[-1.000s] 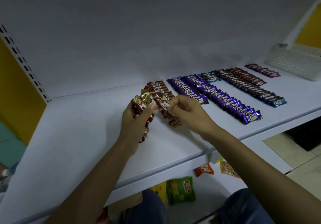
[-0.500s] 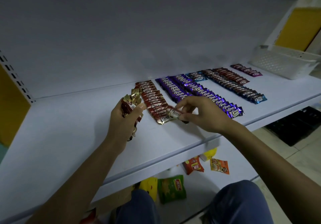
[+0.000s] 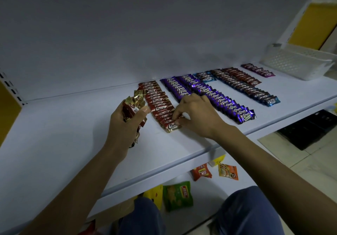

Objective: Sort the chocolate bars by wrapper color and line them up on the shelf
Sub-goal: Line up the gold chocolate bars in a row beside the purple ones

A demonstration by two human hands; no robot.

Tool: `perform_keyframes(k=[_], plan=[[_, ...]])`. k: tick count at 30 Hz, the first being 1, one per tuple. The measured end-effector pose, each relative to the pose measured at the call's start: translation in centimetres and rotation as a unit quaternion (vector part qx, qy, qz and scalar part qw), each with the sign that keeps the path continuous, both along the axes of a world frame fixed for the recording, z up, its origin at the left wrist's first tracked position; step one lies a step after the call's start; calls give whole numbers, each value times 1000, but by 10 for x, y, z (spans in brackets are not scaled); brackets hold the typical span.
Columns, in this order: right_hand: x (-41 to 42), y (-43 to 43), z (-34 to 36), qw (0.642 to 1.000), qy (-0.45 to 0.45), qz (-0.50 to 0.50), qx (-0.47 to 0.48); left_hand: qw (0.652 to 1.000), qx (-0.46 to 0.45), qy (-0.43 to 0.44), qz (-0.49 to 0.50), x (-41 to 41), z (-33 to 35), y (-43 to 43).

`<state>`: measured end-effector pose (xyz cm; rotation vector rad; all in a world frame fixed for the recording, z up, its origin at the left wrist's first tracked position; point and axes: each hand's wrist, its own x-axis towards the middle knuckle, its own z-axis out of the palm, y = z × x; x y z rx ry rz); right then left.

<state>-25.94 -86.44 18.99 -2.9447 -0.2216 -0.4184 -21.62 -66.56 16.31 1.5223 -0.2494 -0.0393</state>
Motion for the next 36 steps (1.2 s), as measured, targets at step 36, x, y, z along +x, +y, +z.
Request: perform_keyframes(k=[36], plan=[[-19, -9, 19, 786, -5, -41, 617, 1000, 10, -8, -11, -2, 4, 3]])
